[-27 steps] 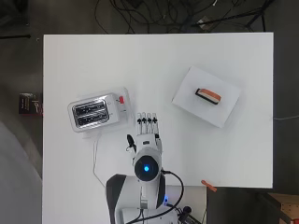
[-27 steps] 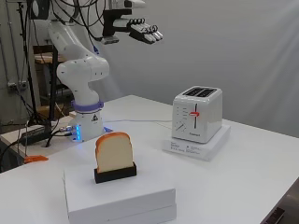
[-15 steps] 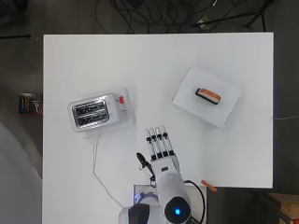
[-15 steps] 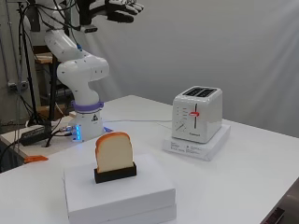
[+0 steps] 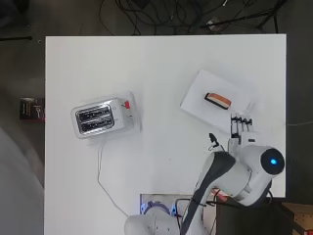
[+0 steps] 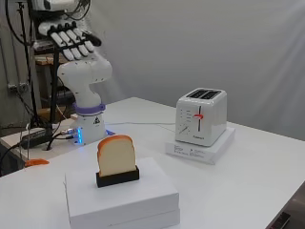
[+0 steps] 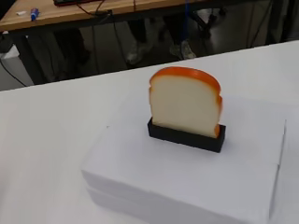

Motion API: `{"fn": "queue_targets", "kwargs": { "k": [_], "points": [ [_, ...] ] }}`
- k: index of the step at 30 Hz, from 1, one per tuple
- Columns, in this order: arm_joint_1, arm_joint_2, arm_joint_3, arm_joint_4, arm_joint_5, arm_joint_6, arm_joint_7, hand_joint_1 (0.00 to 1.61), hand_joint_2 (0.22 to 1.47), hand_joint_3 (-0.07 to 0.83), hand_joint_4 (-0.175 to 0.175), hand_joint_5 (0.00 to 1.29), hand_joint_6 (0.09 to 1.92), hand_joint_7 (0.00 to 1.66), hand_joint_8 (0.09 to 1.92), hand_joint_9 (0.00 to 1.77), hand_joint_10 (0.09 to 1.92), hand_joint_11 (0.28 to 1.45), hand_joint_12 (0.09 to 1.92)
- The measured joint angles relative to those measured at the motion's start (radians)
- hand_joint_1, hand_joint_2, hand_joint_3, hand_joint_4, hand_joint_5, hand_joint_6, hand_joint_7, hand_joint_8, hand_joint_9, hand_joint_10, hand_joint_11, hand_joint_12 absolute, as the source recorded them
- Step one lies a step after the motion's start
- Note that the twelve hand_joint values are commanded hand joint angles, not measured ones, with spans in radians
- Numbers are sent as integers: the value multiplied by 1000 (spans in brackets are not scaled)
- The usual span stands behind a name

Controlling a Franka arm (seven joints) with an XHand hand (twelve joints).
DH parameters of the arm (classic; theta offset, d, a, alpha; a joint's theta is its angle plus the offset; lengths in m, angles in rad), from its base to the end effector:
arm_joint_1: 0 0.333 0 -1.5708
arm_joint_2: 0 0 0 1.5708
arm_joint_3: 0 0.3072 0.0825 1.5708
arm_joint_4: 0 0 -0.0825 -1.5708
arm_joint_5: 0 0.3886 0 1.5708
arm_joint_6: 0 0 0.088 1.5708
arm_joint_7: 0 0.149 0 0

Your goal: Teleoperate dual arm-hand system to toast a bread

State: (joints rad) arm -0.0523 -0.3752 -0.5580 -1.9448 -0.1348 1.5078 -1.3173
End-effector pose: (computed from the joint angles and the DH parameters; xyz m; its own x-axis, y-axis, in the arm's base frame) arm 0.3367 -0.2959 0.5479 0.7332 0.6794 0.0303 0.6772 -0.7252 -0.1248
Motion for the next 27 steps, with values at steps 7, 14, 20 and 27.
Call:
{"fn": "queue_targets", "kwargs": {
  "k": [7, 14, 20, 27],
  "points": [
    [33, 170, -256, 120, -83, -68, 114, 132, 1018, -14, 42, 276, 87, 336, 87, 392, 87, 400, 87],
    [727, -68, -703, 268, -201, -172, 222, 371, 872, -23, 104, 191, 87, 239, 87, 301, 87, 382, 87],
    [1420, -297, -1101, 440, -321, -271, 301, 462, 823, -20, 78, 99, 87, 181, 87, 303, 87, 398, 87],
    [1692, -443, -1400, 596, -406, -351, 328, 395, 863, 5, 35, 99, 87, 216, 87, 345, 87, 403, 87]
  ]
}}
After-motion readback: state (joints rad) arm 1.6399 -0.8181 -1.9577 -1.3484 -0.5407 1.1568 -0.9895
